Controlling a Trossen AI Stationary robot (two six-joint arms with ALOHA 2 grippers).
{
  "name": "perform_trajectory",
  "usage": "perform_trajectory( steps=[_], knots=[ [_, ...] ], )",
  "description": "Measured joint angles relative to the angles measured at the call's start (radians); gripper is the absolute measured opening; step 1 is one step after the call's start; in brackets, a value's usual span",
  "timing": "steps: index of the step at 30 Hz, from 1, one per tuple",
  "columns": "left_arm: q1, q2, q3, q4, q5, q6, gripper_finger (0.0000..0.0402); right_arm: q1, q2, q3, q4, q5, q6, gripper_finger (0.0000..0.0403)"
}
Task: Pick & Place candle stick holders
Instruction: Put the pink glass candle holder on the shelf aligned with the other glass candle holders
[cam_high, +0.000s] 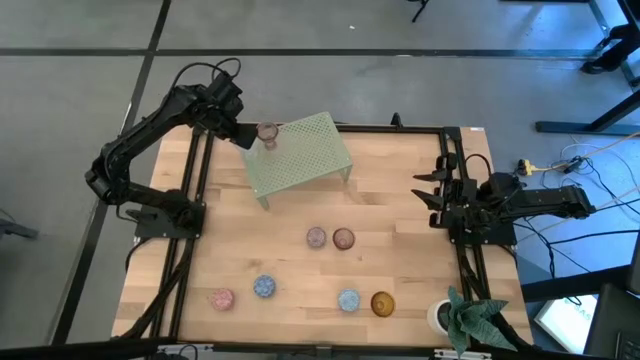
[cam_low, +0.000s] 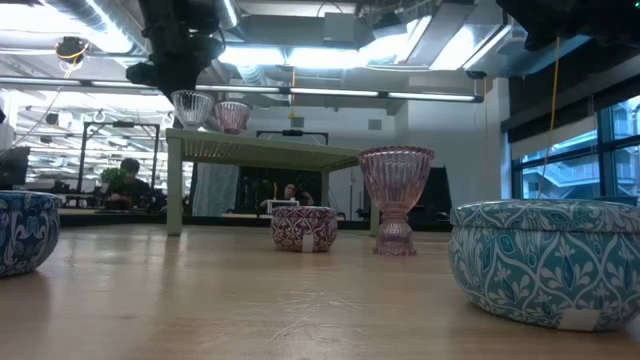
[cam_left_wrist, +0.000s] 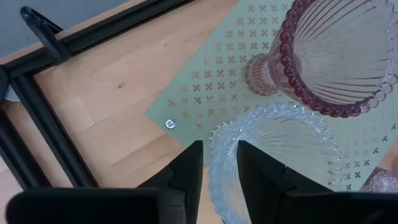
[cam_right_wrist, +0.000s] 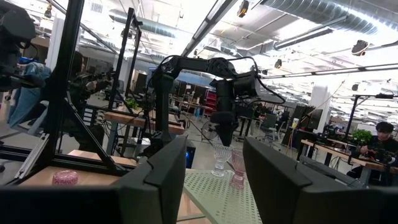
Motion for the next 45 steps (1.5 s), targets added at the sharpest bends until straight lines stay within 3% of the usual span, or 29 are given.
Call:
perform_trajectory(
  steps=[13, 22, 27, 30, 37, 45],
  knots=[
    [0.000, -0.016, 0.076, -0.004, 0.011, 0.027, 0.0091, 0.000, 0.000, 0.000, 0.000, 0.000, 0.000, 0.0165],
    [-0.054, -0.135, 0.076, -0.003, -0.014, 0.146, 0.0087, 0.000, 0.000, 0.000, 0.000, 0.000, 0.000, 0.0165],
    [-0.202, -0.263, 0.055, 0.077, -0.218, 0.175, 0.0080, 0.000, 0.000, 0.000, 0.000, 0.000, 0.000, 0.0165],
    [-0.316, -0.357, -0.010, 0.181, -0.281, 0.150, 0.0076, 0.000, 0.000, 0.000, 0.001, 0.000, 0.000, 0.0165],
    [-0.623, -0.523, -0.281, 0.458, -0.368, 0.131, 0.0064, 0.000, 0.000, 0.000, 0.001, 0.000, 0.001, 0.0165],
    [-0.914, -0.555, -0.521, 0.789, -0.602, 0.233, 0.0050, 0.000, 0.000, 0.000, 0.000, 0.000, 0.005, 0.0165]
  ],
)
